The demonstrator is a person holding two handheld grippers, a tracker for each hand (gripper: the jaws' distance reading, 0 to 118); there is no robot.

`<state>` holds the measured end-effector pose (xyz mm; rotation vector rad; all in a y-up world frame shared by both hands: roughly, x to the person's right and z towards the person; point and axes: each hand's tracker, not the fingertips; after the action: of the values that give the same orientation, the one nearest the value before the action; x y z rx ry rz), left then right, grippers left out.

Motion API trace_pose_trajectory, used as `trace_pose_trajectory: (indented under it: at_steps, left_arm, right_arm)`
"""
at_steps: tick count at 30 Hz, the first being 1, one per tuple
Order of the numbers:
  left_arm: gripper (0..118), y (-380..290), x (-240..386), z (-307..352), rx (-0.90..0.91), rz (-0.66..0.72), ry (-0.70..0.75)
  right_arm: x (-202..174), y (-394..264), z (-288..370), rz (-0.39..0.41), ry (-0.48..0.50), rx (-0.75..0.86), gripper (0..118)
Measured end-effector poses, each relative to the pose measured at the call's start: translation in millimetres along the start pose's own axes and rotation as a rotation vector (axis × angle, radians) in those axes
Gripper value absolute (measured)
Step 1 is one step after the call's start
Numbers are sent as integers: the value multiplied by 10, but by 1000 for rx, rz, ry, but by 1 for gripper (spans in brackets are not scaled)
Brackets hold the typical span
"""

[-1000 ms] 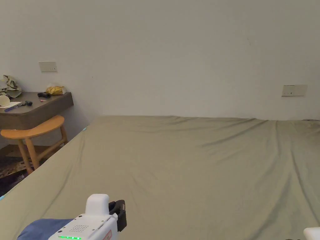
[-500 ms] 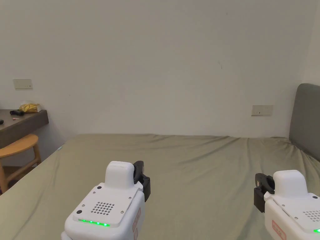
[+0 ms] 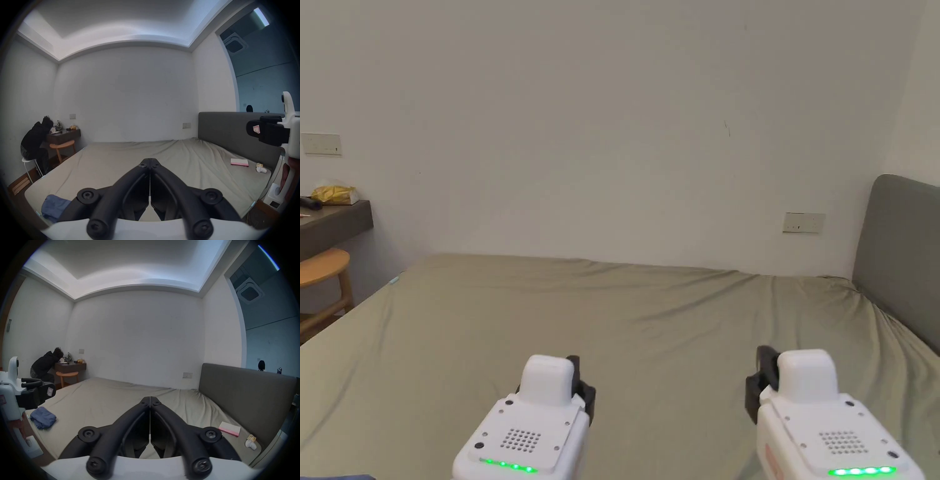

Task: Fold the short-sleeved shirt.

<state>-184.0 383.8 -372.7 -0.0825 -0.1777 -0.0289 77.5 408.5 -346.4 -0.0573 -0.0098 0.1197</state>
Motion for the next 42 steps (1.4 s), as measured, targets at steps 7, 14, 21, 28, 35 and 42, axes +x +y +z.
trace_pose_trajectory:
  at_steps: [7,14,21,28,35,42]
  left_arm:
    - [0,-6,-177,-8,-33,17,37]
    - [108,-34,-258,-32,-37,46,41]
    - [118,-22,-212,42,-43,71,3]
    - [118,69,-195,143,25,96,29]
    - [118,210,-286,-14,-140,209,183]
    - [118,177,-260,-6,-112,99,230]
  right_arm:
    - [-166,-103,-28,-4,18,-19,1]
    - [-295,-95,-103,14,-1,-9,106]
    - [-255,-143,-89,-35,-39,-19,112]
    - [-249,-117,-47,19,-39,14,112]
    - [-193,-69,-14,-4,-23,-3,112]
    - [-197,0,55,-2,-17,23,112]
